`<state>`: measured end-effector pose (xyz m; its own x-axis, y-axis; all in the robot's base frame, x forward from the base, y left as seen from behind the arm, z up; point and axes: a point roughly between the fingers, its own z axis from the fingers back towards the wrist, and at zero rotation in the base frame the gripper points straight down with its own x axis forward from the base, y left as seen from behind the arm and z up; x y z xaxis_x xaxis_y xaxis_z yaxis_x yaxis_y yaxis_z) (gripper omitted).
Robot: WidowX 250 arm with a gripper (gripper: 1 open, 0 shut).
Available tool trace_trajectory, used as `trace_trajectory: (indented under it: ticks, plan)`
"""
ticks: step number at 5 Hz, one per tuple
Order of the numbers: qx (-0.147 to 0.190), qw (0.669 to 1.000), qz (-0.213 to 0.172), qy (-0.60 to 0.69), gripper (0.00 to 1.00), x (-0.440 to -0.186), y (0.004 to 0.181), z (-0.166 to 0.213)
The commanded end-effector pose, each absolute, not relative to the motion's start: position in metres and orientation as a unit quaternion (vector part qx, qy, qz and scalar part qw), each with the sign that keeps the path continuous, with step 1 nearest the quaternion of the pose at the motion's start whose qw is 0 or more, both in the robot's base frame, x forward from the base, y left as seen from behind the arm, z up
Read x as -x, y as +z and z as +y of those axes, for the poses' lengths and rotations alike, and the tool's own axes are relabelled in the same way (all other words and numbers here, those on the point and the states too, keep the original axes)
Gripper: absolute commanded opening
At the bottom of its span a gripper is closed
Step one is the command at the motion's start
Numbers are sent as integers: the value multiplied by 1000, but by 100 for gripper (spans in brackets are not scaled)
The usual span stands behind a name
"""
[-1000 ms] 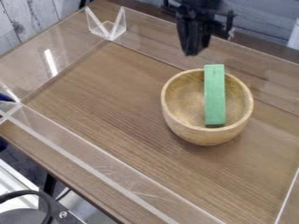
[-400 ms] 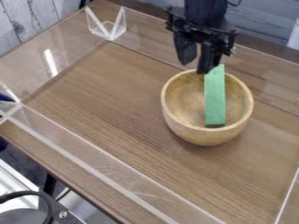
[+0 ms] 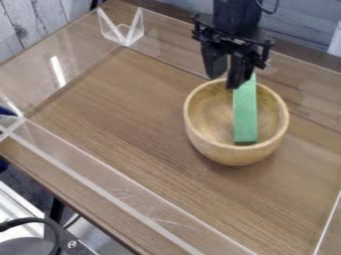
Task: Remove the green block from inside the brown bowl and put it on the table
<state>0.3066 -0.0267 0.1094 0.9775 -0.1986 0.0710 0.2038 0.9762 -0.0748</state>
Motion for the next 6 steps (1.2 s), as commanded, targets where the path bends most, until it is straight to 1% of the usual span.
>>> trace_trajectory:
  ticks: [1,2,3,4,5,6]
  plan:
    - [39,992,-62,-107,0,-316,125,-30]
    - [40,991,-60,-109,100,-318,122,-33]
    - [40,991,-60,-109,0,-319,120,-34]
    - [39,991,-56,-111,100,-321,115,-36]
    - [39,991,-57,-111,0,-322,115,-37]
    - [39,992,-57,-110,0,-322,115,-37]
